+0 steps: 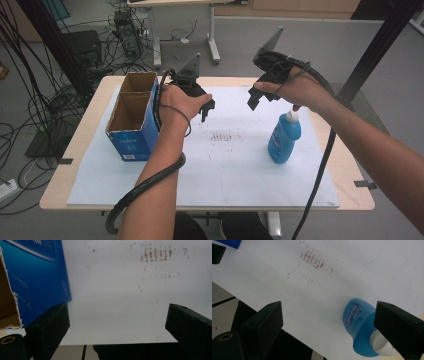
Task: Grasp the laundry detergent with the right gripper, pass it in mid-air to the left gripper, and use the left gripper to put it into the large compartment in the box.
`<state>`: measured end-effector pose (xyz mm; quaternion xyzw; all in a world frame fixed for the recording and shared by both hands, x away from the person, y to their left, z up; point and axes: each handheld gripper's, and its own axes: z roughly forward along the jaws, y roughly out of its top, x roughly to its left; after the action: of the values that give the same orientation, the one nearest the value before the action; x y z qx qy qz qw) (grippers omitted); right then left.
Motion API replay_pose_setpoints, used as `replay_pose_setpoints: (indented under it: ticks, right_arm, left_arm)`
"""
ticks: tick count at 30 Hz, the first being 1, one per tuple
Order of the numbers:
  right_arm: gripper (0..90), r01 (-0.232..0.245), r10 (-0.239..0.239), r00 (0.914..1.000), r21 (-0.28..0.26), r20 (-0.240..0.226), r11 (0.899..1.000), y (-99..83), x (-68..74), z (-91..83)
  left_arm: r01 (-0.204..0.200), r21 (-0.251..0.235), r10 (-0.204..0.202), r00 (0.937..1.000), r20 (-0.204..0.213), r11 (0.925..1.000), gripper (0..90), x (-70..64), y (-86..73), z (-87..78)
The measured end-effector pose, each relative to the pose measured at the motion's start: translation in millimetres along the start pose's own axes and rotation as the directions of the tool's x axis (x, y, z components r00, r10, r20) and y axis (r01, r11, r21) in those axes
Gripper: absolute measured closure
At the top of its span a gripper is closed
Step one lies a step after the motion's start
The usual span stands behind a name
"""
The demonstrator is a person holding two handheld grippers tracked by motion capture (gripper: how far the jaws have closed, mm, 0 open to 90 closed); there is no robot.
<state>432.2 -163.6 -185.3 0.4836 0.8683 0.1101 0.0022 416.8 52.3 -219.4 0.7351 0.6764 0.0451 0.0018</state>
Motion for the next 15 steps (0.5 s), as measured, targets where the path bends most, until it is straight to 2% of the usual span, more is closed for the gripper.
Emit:
replay_pose_setpoints:
  ticks: [15]
  right_arm:
    - [9.0,-0.023,0.023,0.9997,0.005,-0.005,1.0,-7.2,-6.3,1.1]
  left_arm:
    - [-0.003,-0.003,0.003,1.0,0.0,1.0,5.8,-3.6,-1.5,-0.3]
